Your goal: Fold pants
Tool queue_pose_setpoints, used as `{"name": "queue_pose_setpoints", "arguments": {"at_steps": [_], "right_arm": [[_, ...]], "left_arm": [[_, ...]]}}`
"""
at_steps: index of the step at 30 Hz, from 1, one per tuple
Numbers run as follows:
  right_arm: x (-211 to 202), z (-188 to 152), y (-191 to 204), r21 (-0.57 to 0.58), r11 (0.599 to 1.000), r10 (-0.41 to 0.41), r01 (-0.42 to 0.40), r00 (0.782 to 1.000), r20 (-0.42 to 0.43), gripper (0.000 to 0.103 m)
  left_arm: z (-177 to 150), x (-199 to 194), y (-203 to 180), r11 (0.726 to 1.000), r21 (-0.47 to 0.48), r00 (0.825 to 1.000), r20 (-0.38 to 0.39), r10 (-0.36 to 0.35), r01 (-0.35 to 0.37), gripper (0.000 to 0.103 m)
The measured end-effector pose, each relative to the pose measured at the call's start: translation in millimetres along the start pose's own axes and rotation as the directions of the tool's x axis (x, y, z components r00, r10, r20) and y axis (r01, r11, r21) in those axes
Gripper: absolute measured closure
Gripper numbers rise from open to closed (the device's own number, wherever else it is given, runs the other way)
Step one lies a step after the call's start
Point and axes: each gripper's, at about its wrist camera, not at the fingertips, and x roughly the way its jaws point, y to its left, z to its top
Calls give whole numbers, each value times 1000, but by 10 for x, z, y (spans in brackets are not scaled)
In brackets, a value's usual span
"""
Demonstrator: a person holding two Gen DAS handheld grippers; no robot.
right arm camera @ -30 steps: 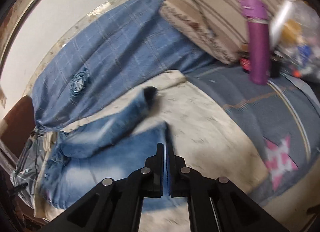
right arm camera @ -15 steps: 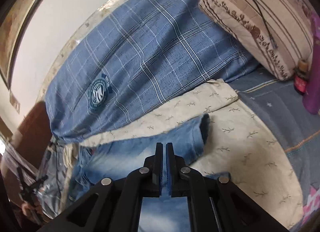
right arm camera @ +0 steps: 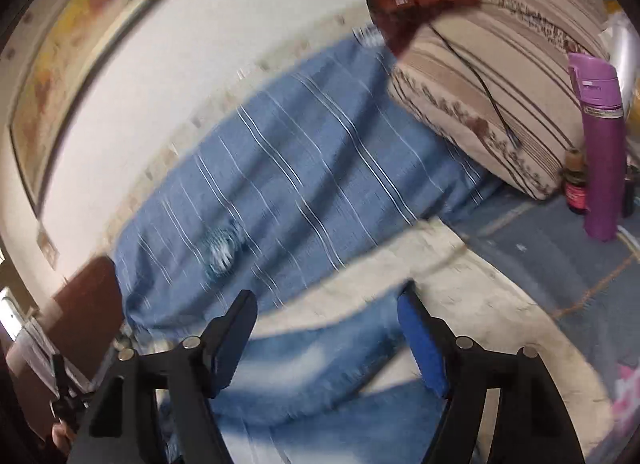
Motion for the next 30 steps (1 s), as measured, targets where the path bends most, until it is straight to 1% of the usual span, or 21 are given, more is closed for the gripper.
{"name": "queue_pose_setpoints", "arguments": {"at_steps": [2,4,5,6,8,11,14,17,18,19,21,22,23,24,25,27,28,30], "right_arm": [[115,104,-85,14,999,-35,36,996,-83,27],[221,202,-157,26,998,-46,50,989,-139,27],[339,256,-208,34,998,-52,59,983,-177,27],[453,299,-248,41,997,-61,71,976,-210,27],[738,384,-361,64,995,-61,81,961,-269,27],[1192,465,-495,77,989,-94,128,935,-343,27],[1603,488,-664,96,983,-106,155,915,-389,27],[1989,442,-841,107,980,-103,170,883,-458,32],[2082,419,-873,107,980,-100,170,876,-471,35],[2174,389,-901,113,981,-85,160,868,-489,42],[2309,317,-923,136,983,-34,124,850,-525,50],[2364,276,-899,115,985,-45,126,840,-540,54],[2387,250,-875,93,987,-61,133,835,-546,59],[2401,224,-842,68,988,-79,140,831,-550,68],[2405,204,-816,49,989,-91,141,830,-551,75],[2387,193,-766,34,991,-91,132,831,-548,86],[2351,200,-722,15,991,-102,131,836,-539,88],[2288,221,-638,-16,992,-115,125,850,-514,89]], "left_arm": [[91,-6,-61,1000,26,1000,5,0,0,19],[252,109,-97,998,47,999,-30,-39,40,17],[326,183,-104,998,45,998,-43,-42,44,17],[400,253,-110,998,36,998,-55,-43,45,17],[604,483,-120,997,15,993,-96,-69,71,17],[874,805,-173,999,15,992,-116,-48,50,17],[1039,1118,-229,998,15,988,-141,-66,69,17],[1119,1443,-250,997,-27,981,-181,-73,69,17],[1121,1517,-244,996,-42,978,-190,-81,74,17],[1114,1586,-235,996,-54,976,-200,-86,77,17],[1101,1715,-208,995,-65,971,-221,-86,74,17],[1101,1760,-187,995,-73,969,-230,-86,71,17],[1105,1804,-159,994,-84,967,-240,-89,71,17],[1110,1826,-146,994,-89,965,-246,-91,71,17],[1119,1846,-129,993,-90,964,-248,-93,73,17],[1160,1879,-122,993,-85,963,-249,-103,84,17],[1178,1893,-127,992,-85,962,-252,-109,90,18],[1231,1943,-153,992,-79,958,-265,-113,95,23]]}}
